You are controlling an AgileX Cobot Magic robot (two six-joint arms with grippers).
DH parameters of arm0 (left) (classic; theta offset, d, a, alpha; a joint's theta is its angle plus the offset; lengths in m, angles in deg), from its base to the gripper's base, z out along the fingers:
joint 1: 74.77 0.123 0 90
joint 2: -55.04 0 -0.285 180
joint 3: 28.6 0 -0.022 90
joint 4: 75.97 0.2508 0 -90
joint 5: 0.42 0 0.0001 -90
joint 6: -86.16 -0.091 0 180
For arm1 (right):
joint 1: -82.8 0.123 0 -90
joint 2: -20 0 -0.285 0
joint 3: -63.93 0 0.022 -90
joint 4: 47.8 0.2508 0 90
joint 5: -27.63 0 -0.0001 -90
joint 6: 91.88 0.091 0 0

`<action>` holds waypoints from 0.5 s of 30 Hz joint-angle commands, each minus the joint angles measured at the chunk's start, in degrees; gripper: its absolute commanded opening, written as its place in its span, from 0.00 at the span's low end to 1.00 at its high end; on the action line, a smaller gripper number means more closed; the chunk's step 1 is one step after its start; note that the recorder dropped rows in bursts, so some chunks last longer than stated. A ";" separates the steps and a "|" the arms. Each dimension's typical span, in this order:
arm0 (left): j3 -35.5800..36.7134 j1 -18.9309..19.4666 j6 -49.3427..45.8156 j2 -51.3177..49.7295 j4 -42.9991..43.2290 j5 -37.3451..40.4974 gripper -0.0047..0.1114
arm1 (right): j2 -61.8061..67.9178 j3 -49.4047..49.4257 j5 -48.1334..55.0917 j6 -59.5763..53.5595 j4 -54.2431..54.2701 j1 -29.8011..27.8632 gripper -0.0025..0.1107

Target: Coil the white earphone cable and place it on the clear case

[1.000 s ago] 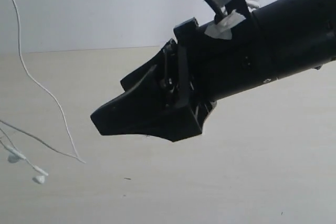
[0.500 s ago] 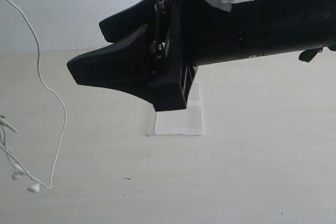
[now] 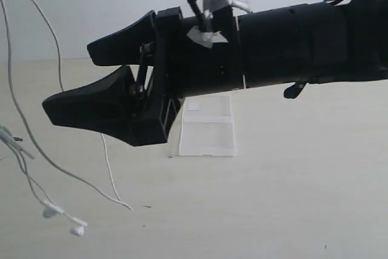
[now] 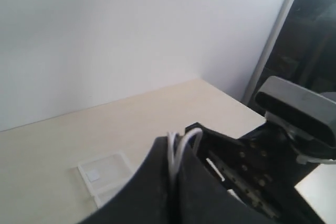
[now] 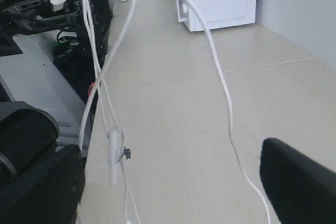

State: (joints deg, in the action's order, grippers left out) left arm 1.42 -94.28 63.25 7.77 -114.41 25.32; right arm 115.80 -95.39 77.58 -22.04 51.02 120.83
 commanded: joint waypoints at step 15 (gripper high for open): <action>0.09 0.07 -11.23 -1.42 -11.81 -0.01 0.04 | 7.34 -7.44 15.66 2.40 1.13 0.62 0.79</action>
State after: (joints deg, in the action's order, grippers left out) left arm 1.42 -94.28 52.46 7.49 -125.47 26.87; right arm 122.98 -102.19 89.98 -20.82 51.56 121.38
